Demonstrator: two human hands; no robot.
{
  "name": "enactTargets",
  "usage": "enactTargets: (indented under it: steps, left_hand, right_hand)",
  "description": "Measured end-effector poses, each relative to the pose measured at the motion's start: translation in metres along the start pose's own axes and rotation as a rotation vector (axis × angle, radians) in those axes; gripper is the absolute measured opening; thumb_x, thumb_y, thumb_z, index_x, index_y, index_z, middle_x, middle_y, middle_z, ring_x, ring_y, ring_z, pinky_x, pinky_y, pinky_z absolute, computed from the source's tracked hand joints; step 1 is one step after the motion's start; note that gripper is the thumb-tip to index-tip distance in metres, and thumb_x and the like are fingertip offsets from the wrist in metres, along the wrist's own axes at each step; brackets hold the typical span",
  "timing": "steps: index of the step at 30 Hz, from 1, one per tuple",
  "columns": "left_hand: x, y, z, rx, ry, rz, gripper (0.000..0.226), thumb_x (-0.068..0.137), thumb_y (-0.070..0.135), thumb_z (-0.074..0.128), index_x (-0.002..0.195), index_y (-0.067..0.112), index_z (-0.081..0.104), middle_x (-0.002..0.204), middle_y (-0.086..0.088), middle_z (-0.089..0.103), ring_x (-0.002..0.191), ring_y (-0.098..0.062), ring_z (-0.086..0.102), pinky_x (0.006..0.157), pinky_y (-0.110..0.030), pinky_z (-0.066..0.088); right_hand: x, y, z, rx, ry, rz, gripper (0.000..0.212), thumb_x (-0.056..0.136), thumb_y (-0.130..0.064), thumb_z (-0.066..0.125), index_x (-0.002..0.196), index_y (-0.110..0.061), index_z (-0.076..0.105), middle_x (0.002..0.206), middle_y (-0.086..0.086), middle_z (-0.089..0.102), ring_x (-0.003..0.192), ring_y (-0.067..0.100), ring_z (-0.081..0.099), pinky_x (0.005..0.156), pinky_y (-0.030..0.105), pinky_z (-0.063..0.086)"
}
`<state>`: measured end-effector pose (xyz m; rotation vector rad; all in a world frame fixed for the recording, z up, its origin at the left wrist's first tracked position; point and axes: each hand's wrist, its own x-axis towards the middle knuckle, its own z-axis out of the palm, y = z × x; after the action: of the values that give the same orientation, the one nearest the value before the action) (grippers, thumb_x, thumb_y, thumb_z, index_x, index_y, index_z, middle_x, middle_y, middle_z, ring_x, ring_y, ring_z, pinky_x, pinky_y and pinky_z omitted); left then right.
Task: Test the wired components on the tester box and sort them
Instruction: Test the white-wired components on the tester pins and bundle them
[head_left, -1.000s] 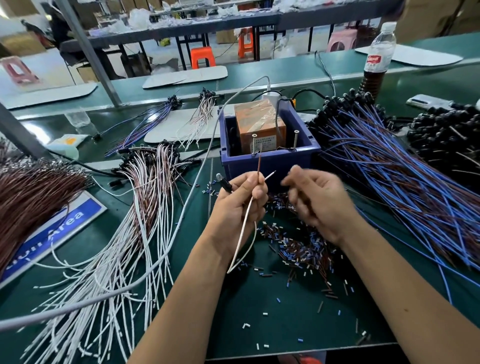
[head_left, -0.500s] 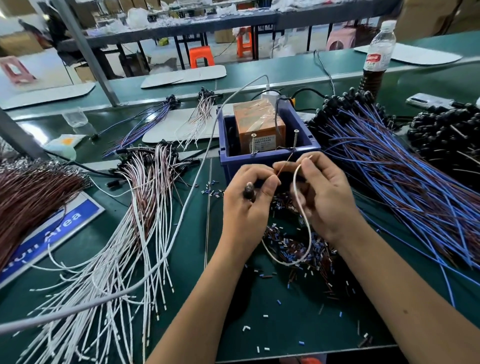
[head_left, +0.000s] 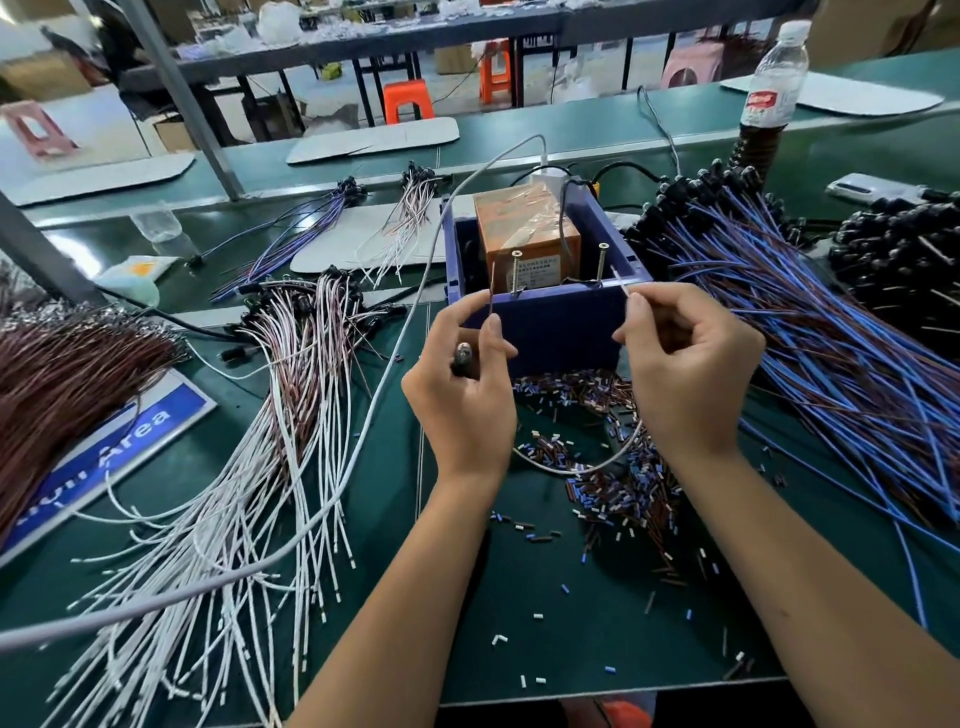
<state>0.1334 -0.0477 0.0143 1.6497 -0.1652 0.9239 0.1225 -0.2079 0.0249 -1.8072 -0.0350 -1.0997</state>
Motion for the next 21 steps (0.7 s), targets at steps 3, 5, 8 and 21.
enactTargets:
  steps: [3, 5, 8, 21]
  left_hand:
    - [0.0009, -0.0006, -0.001, -0.021, -0.004, -0.034, 0.016, 0.101, 0.013, 0.065, 0.113, 0.015, 0.075, 0.071, 0.008, 0.07, 0.068, -0.017, 0.069, 0.065, -0.035, 0.054]
    - [0.0019, 0.0001, -0.0014, -0.045, -0.01, -0.049, 0.017, 0.1, 0.01, 0.066, 0.113, 0.015, 0.076, 0.073, 0.006, 0.07, 0.07, -0.016, 0.071, 0.067, -0.031, 0.055]
    - [0.0035, -0.0006, -0.0011, -0.083, -0.02, -0.067, 0.017, 0.1, 0.007, 0.065, 0.111, 0.014, 0.077, 0.077, 0.005, 0.07, 0.07, -0.014, 0.071, 0.066, -0.028, 0.055]
    - [0.0035, -0.0007, -0.0043, -0.137, -0.101, -0.074, 0.018, 0.1, 0.006, 0.066, 0.112, 0.009, 0.078, 0.07, 0.007, 0.07, 0.065, -0.022, 0.065, 0.063, -0.023, 0.05]
  right_hand:
    - [0.002, -0.0011, 0.0035, -0.05, -0.02, -0.034, 0.016, 0.1, -0.015, 0.066, 0.096, -0.007, 0.079, 0.072, -0.001, 0.073, 0.064, 0.013, 0.07, 0.06, 0.036, 0.057]
    - [0.0021, -0.0014, 0.003, -0.057, -0.018, -0.039, 0.016, 0.1, -0.015, 0.066, 0.097, -0.006, 0.079, 0.073, -0.001, 0.073, 0.065, 0.013, 0.07, 0.061, 0.035, 0.058]
    - [0.0012, -0.0021, 0.0019, -0.067, -0.022, -0.048, 0.016, 0.1, -0.015, 0.066, 0.097, -0.006, 0.079, 0.073, -0.001, 0.073, 0.065, 0.012, 0.07, 0.06, 0.034, 0.057]
    - [0.0002, -0.0033, 0.001, -0.047, -0.045, -0.056, 0.016, 0.1, -0.015, 0.066, 0.097, -0.006, 0.079, 0.072, -0.001, 0.072, 0.063, 0.013, 0.07, 0.06, 0.038, 0.057]
